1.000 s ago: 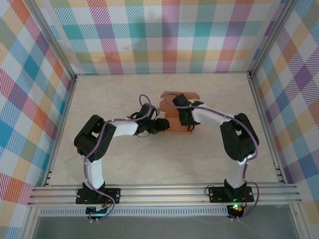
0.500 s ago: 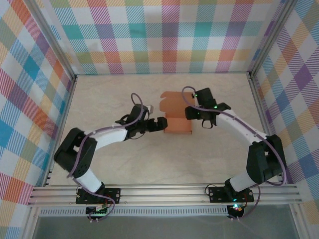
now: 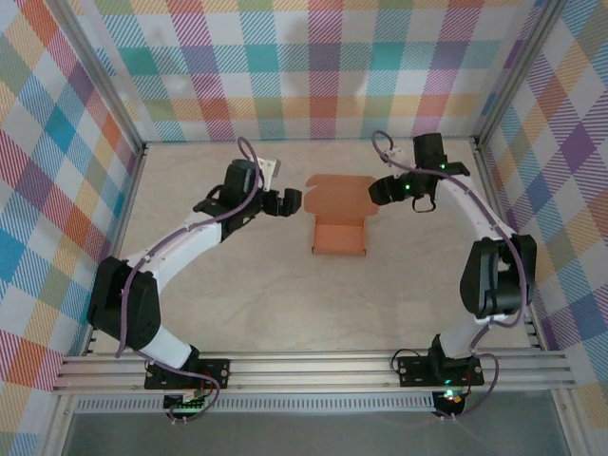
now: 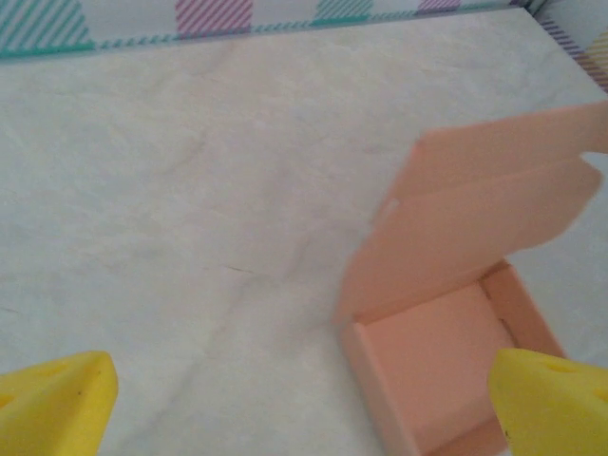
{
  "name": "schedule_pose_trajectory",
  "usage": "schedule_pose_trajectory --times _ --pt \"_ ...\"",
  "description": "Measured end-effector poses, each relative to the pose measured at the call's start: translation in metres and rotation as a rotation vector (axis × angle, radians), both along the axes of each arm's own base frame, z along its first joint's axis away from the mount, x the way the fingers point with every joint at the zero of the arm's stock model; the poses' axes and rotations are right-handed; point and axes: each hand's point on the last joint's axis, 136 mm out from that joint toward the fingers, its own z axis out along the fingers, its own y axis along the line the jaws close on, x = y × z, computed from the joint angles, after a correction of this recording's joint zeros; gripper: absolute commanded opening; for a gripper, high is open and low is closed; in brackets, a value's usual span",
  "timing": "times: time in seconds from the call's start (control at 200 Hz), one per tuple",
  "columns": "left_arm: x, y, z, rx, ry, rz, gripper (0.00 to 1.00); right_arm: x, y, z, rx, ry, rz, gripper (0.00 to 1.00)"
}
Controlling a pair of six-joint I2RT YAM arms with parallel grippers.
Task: Fold the paper box
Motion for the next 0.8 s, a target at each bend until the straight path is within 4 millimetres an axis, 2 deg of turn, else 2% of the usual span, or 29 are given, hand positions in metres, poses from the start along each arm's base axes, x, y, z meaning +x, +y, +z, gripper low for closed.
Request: schedule_pose_trajectory --times 0.14,0.32,0.46,0.6,0.695,0.8 --pt "0.013 0.005 0.003 0.030 0.036 -0.086 0.94 0.013 0.003 -0.005 -0.008 0.039 0.082 0.63" --pt "0.017 -0.010 0.003 0.024 0.074 -0.218 0.94 0.021 0.015 -0.004 0.016 0.085 0.204 0.56" --pt "0.019 -0.023 -0.002 0.010 0.112 -0.293 0.94 0.017 0.022 -0.008 0.032 0.135 0.269 0.48" --pt "0.017 -0.029 -0.012 0.002 0.147 -0.334 0.93 0.012 0.025 -0.017 0.022 0.187 0.304 0.35" --pt "0.013 -0.030 -0.016 -0.001 0.171 -0.348 0.85 0.008 0.026 -0.025 -0.002 0.209 0.324 0.31" --pt "0.011 -0.032 -0.015 -0.007 0.170 -0.365 0.83 0.004 0.027 -0.031 -0.031 0.229 0.340 0.25"
